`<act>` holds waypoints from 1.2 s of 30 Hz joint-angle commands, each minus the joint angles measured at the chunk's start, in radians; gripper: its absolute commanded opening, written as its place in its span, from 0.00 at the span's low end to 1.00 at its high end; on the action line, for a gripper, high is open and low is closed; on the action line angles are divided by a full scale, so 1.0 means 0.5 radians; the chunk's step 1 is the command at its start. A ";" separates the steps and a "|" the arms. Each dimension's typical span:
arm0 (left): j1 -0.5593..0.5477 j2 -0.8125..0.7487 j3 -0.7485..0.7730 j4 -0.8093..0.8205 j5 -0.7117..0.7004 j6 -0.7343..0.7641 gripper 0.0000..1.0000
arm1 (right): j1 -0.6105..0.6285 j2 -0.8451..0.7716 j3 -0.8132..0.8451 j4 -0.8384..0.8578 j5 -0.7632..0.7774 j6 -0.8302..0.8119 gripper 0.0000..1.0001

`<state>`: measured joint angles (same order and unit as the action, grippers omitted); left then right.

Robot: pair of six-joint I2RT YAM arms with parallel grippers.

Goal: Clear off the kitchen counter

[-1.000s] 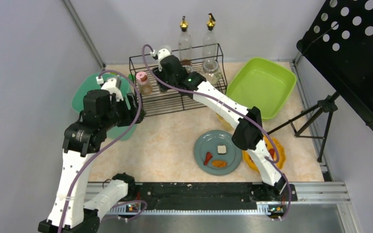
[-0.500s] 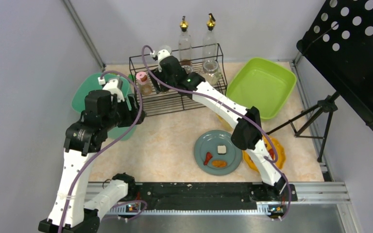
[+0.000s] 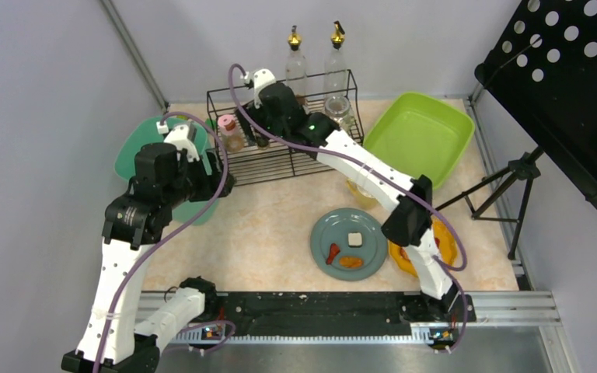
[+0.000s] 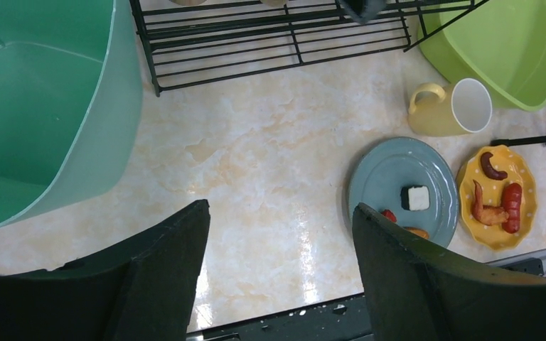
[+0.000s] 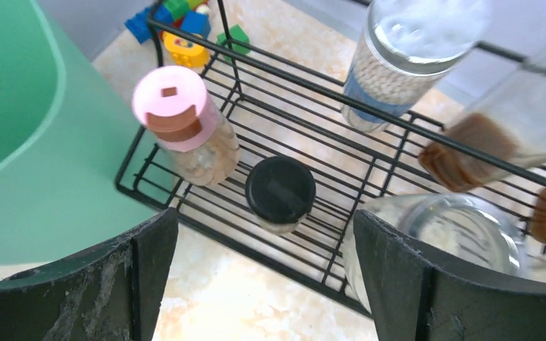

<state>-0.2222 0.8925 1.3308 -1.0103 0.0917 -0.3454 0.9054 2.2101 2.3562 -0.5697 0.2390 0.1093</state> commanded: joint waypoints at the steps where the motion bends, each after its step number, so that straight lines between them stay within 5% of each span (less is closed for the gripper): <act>1: 0.006 -0.027 0.003 0.128 0.077 0.019 0.80 | 0.037 -0.445 -0.104 0.078 0.106 -0.052 0.92; 6: 0.006 -0.042 -0.007 0.134 0.181 0.039 0.95 | 0.040 -0.725 -0.337 0.084 0.173 -0.045 0.92; 17: -0.062 -0.021 -0.098 0.211 0.538 0.083 0.99 | 0.040 -1.459 -1.186 0.081 0.264 0.004 0.98; 26: -0.798 0.111 -0.161 0.249 -0.029 -0.088 0.99 | 0.041 -1.957 -1.717 -0.233 0.434 0.303 0.98; 36: -0.974 0.188 -0.606 0.464 -0.074 -0.347 0.99 | 0.040 -2.387 -2.351 -0.499 0.475 0.810 0.97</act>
<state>-0.6773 0.9813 1.1057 -0.8757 0.0750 -0.4492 0.9207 1.0916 1.2690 -0.7540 0.4561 0.3748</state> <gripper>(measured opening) 0.988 0.973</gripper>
